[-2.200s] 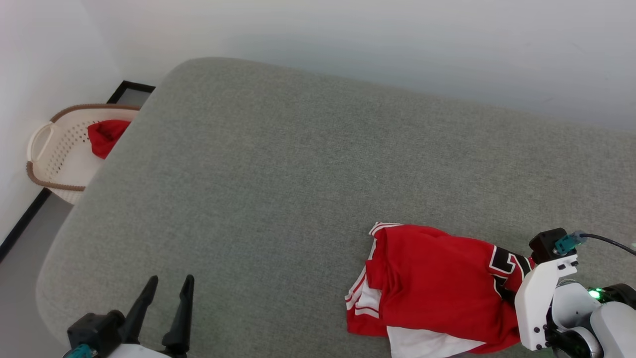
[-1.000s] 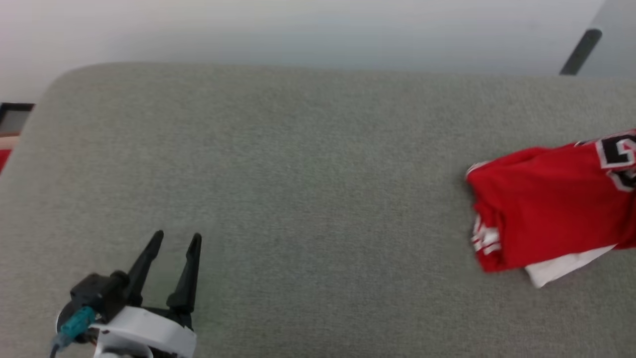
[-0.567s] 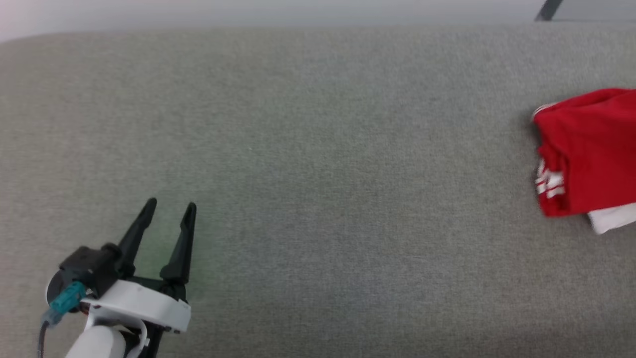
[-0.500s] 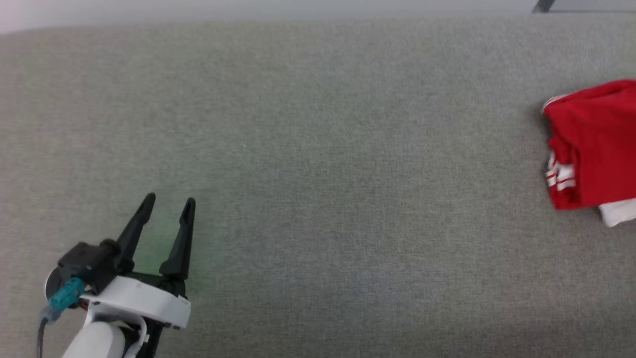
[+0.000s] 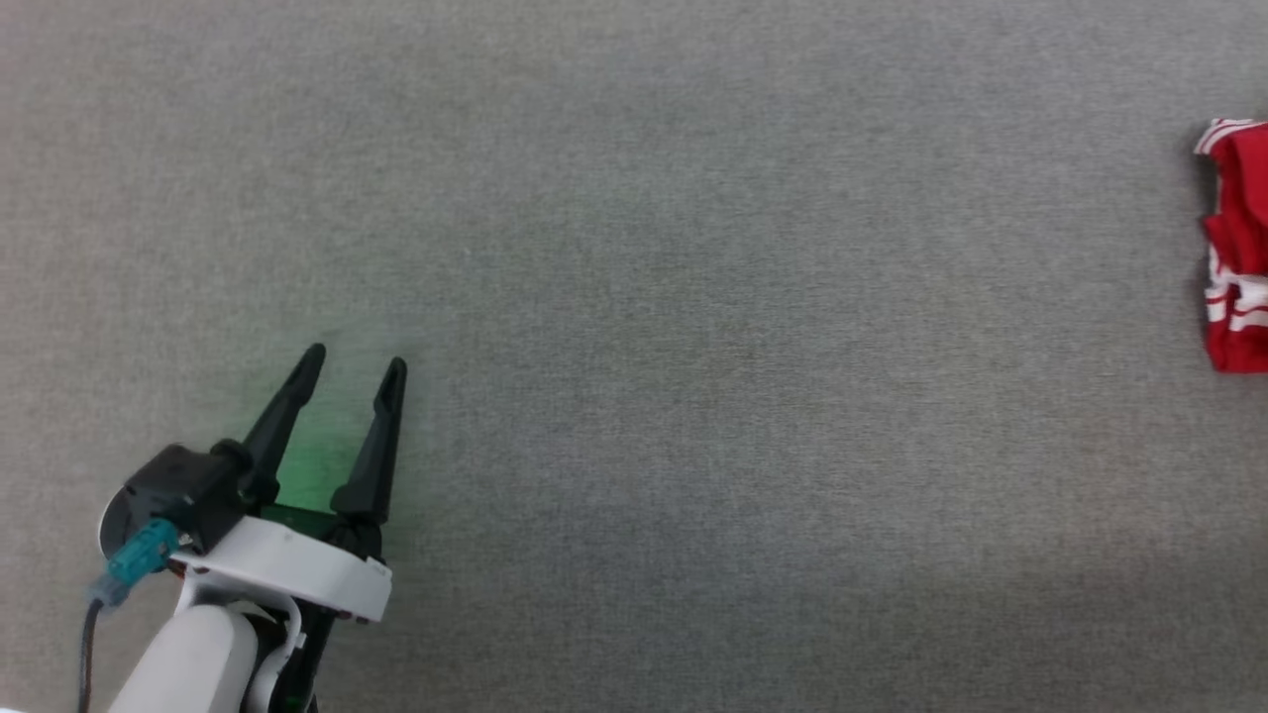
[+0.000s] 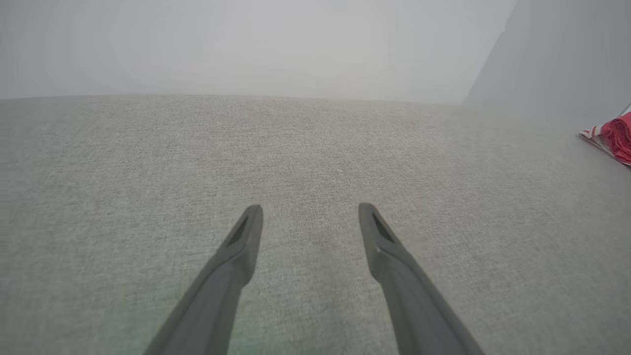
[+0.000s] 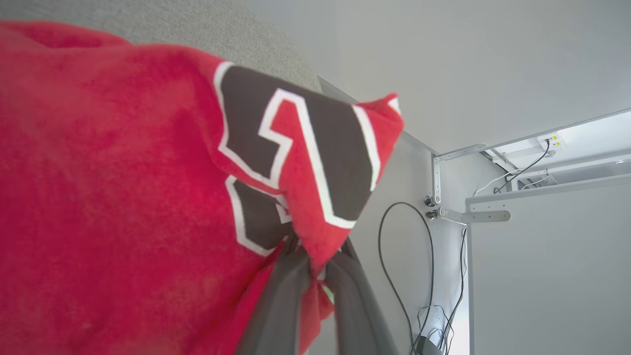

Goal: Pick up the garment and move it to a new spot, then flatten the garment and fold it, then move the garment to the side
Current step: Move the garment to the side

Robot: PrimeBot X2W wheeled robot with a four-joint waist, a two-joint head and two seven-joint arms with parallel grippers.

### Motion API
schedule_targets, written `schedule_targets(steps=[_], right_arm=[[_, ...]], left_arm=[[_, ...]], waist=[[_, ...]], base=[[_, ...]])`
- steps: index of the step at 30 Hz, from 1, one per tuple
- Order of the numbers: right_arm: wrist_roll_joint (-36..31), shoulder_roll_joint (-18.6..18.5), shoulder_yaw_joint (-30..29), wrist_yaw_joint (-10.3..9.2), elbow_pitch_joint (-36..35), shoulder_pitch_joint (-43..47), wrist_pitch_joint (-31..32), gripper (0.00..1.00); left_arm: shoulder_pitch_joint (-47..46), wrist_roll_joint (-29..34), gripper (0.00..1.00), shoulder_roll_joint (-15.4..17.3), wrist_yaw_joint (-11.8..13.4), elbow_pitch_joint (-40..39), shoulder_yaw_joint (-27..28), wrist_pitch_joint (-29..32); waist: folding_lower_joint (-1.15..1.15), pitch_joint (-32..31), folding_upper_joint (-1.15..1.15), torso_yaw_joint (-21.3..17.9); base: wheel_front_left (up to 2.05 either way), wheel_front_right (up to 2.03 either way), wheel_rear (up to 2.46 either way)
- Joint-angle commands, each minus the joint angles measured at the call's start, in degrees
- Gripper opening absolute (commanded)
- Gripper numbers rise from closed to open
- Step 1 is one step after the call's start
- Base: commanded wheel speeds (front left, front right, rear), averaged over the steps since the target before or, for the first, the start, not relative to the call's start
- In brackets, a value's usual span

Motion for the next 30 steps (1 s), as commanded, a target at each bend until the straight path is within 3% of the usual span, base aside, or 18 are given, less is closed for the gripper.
schedule_targets(steps=[1,13,14,15,17,18,19,20,30], right_arm=[[-0.5,0.4,-0.3,-0.07,0.9,-0.8,-0.3,0.00],[-6.3,3.0,-3.8,-0.07,11.7,-3.6,-4.0,0.00],[-6.9,3.5,-4.3,-0.07,12.7,-3.9,-4.2,0.18],[-7.4,4.1,-4.5,-0.07,13.5,-4.0,-4.6,0.42],[-8.2,5.2,-5.2,-0.07,15.0,-4.1,-5.1,0.49],[-8.7,5.5,-5.5,-0.07,15.7,-4.1,-5.3,0.58],[-9.0,5.9,-5.6,-0.07,16.3,-4.2,-5.5,0.75],[-9.2,6.3,-5.9,-0.07,16.7,-4.3,-6.0,1.00],[-10.2,9.2,-5.8,-0.07,20.1,-4.8,-10.5,1.00]], left_arm=[[-0.6,0.3,1.00,0.3,0.0,0.1,0.1,0.0],[-0.5,-0.4,1.00,0.5,0.4,0.2,0.1,-0.1],[-0.3,-0.4,1.00,0.5,0.4,0.2,0.1,-0.1],[-0.1,-0.4,1.00,0.5,0.4,0.4,0.1,-0.1],[0.2,-0.5,1.00,0.6,0.5,0.5,0.1,-0.1],[0.4,-0.6,1.00,0.6,0.6,0.6,0.1,-0.1],[0.5,-0.6,1.00,0.6,0.6,0.6,0.1,-0.2],[0.7,-0.6,1.00,0.7,0.6,0.7,0.1,-0.2],[2.5,-1.1,1.00,0.7,0.7,1.5,-0.1,-0.2]], waist=[[0.00,0.6,0.00,0.8],[0.00,0.7,0.00,2.9],[0.00,0.5,0.00,2.9],[0.00,0.3,0.00,2.9],[0.00,-0.3,0.00,2.9],[0.00,-0.7,0.00,2.8],[0.00,-1.1,0.00,2.7],[0.00,-1.5,0.00,2.6],[0.00,-7.6,0.00,1.9]], base=[[0.00,0.00,0.00],[0.00,0.00,0.00],[0.00,0.00,0.00],[0.00,0.00,0.00],[0.00,0.00,0.00],[0.00,0.00,0.00],[0.00,0.00,0.00],[0.00,0.00,0.00],[0.00,0.00,0.00]])
